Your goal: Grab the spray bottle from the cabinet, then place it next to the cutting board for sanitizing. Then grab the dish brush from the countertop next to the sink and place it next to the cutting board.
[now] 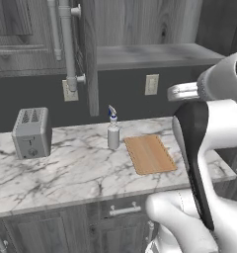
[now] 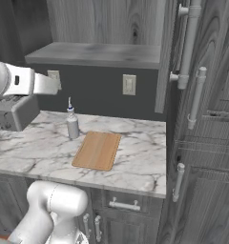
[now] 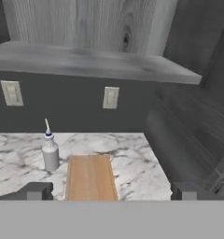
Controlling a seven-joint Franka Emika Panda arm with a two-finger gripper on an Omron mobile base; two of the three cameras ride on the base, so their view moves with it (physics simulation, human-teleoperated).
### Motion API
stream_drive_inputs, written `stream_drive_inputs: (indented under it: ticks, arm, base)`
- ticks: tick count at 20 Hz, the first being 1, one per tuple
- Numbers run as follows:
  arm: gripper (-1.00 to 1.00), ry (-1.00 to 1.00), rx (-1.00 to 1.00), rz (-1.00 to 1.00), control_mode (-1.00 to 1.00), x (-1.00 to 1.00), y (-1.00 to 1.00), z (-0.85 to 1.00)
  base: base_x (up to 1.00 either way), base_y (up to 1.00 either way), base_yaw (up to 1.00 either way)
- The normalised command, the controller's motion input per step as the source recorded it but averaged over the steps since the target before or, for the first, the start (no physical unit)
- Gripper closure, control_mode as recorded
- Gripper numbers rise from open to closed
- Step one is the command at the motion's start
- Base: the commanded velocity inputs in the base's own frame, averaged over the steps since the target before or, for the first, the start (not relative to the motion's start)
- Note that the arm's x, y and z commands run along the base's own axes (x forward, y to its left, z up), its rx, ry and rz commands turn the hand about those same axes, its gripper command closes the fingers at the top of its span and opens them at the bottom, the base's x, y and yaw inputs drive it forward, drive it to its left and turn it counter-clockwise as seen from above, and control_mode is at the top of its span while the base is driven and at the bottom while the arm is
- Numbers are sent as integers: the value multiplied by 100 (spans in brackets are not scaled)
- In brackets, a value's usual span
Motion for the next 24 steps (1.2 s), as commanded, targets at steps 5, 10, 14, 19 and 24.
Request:
stream_drive_inputs:
  ticks: [5,10,14,19,24]
  arm:
    - [-100,-19,16,0,-100,-7,0,-53]
    - [-100,-4,17,0,-100,-2,-1,-63]
    - [-100,-11,10,5,-100,0,-1,-60]
    - [-100,-16,7,5,-100,-6,0,-8]
    - [-100,-3,2,1,100,-8,0,0]
  base:
    - [0,0,0]
    - [0,0,0]
    - [0,0,0]
    - [0,0,0]
    - [-68,12,5]
